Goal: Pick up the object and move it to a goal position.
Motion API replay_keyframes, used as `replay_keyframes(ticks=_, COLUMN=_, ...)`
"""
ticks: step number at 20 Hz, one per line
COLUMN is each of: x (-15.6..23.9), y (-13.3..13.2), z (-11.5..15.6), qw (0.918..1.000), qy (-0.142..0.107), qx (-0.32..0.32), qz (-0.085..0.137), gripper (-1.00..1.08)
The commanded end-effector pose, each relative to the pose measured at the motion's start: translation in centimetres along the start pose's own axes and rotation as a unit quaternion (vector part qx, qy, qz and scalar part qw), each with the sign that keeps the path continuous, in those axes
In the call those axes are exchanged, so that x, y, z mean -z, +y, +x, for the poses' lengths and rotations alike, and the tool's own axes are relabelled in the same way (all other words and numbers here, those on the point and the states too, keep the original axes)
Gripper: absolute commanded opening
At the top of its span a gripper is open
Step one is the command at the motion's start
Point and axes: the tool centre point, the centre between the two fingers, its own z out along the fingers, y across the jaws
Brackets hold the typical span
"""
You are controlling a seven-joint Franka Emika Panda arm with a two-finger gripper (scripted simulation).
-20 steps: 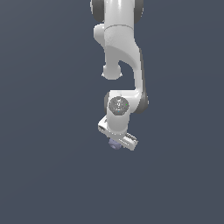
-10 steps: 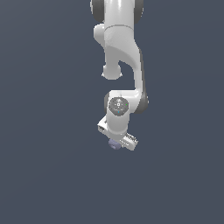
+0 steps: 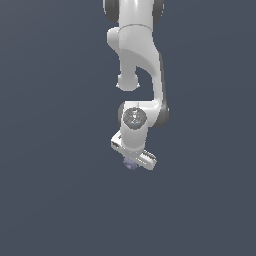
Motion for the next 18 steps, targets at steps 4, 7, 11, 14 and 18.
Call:
replay_keyframes(ticks=4, x=2.3, y=1.1, z=-0.2, qw=1.0, qy=0.0, qx=0.0, qz=0.0, gripper=-1.0)
replay_keyframes(ticks=7, x=4.2, y=2.0, z=-0.3, qw=1.0, qy=0.0, qx=0.0, qz=0.0, gripper=-1.0)
replay_keyframes(ticks=11, x=7.6, y=3.5, z=-0.6, qw=1.0, qy=0.0, qx=0.0, qz=0.001, gripper=-1.0)
replay_keyframes(ticks=14, x=10.6, y=4.9, z=-0.9, qw=1.0, qy=0.0, qx=0.0, qz=0.001, gripper=-1.0)
replay_keyframes(ticks=18, x=14.8, y=6.9, z=-1.3, qw=1.0, qy=0.0, qx=0.0, qz=0.001, gripper=-1.0)
